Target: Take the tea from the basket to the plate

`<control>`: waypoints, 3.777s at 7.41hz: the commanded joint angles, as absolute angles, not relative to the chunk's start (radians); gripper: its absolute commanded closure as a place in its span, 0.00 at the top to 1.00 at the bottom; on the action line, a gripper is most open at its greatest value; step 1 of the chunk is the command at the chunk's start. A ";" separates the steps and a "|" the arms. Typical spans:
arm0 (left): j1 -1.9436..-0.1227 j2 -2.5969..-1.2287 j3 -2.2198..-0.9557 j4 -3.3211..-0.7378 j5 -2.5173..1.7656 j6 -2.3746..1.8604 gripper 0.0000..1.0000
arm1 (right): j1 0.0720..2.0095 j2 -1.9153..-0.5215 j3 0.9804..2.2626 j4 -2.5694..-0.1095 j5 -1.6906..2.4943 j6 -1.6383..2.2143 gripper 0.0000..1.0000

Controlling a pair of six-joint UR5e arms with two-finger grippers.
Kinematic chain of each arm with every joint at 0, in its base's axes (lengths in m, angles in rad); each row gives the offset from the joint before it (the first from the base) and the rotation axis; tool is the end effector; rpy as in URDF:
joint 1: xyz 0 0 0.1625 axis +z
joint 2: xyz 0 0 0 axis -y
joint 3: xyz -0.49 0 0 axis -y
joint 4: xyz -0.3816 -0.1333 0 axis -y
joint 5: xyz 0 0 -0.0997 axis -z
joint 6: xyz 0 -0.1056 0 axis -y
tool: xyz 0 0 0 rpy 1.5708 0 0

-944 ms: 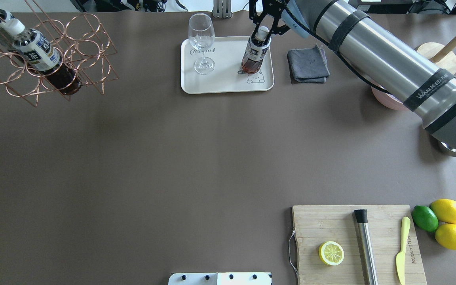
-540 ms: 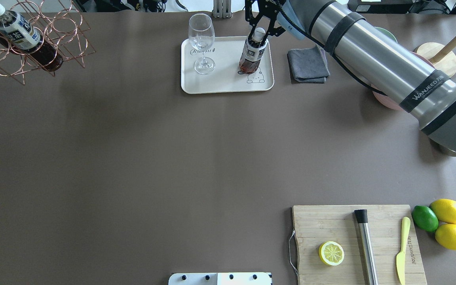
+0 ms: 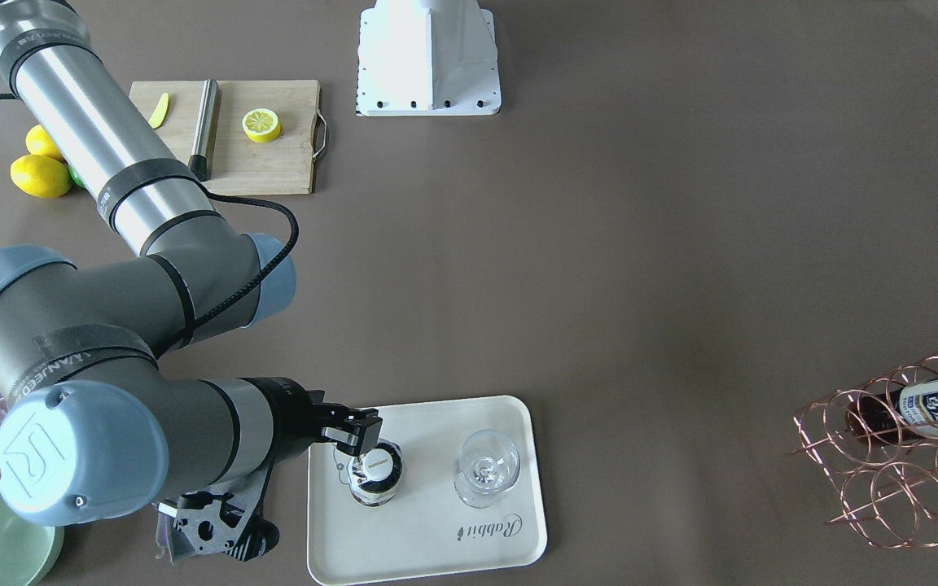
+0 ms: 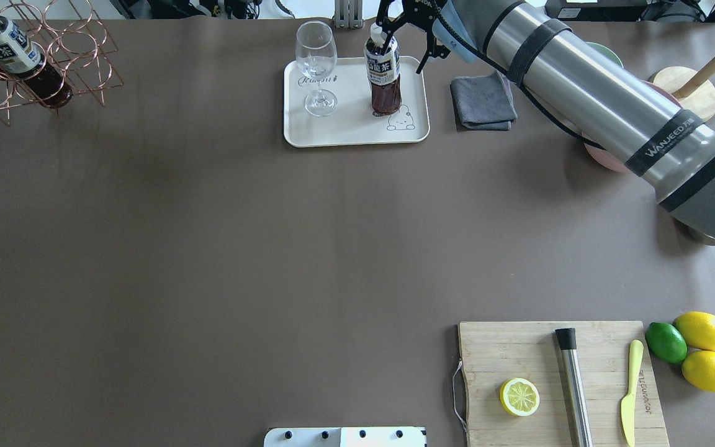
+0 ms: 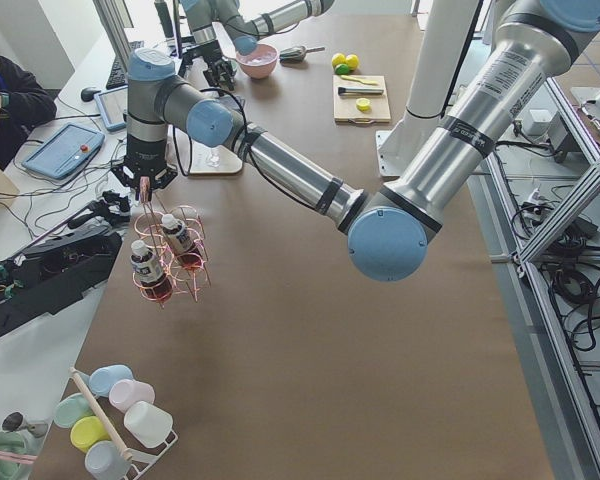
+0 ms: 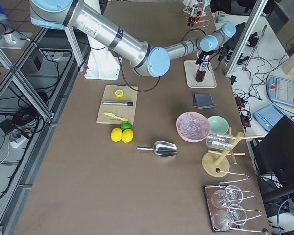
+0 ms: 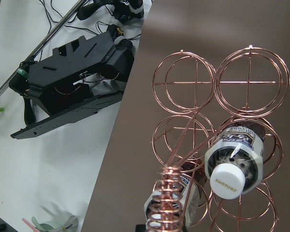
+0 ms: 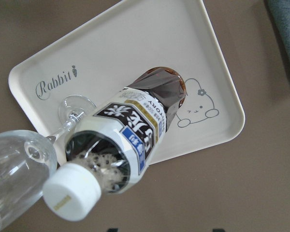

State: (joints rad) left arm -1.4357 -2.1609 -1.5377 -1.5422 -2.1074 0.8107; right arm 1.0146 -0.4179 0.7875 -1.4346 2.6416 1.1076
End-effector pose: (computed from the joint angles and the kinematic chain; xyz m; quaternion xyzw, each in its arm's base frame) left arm 0.0195 -0.7325 0.3960 0.3224 0.1580 0.4856 0.7971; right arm -0.4488 -0.7989 0.2195 -0.2202 -0.4917 0.1038 0.8360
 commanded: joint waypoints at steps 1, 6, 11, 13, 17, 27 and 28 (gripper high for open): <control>-1.431 -2.171 -1.481 -1.621 -2.106 0.845 0.00 | 1.015 -0.417 0.792 -1.434 2.642 1.108 0.72; -1.408 -2.226 -1.425 -1.640 -2.100 0.933 0.00 | 0.980 -0.513 1.007 -1.492 2.583 1.118 0.78; -1.372 -2.262 -1.342 -1.747 -2.039 0.956 0.00 | 0.996 -0.785 1.393 -1.589 2.456 1.018 0.93; -1.364 -2.263 -1.325 -1.756 -2.039 0.953 0.00 | 0.993 -0.872 1.581 -1.800 2.334 0.785 0.96; -1.365 -2.250 -1.336 -1.755 -2.040 0.954 0.00 | 1.099 -1.326 1.957 -1.915 2.241 0.415 0.98; -1.362 -2.207 -1.302 -1.830 -2.048 0.954 0.00 | 1.685 -1.958 1.996 -1.698 2.372 -0.111 1.00; -1.362 -2.207 -1.305 -1.829 -2.048 0.954 0.00 | 1.701 -1.970 2.008 -1.697 2.385 -0.144 1.00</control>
State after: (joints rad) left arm -1.3624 -2.2080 -1.3052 -1.8252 -2.0478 0.9542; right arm 1.6273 -1.9297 1.9999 -1.6996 2.3252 -0.0838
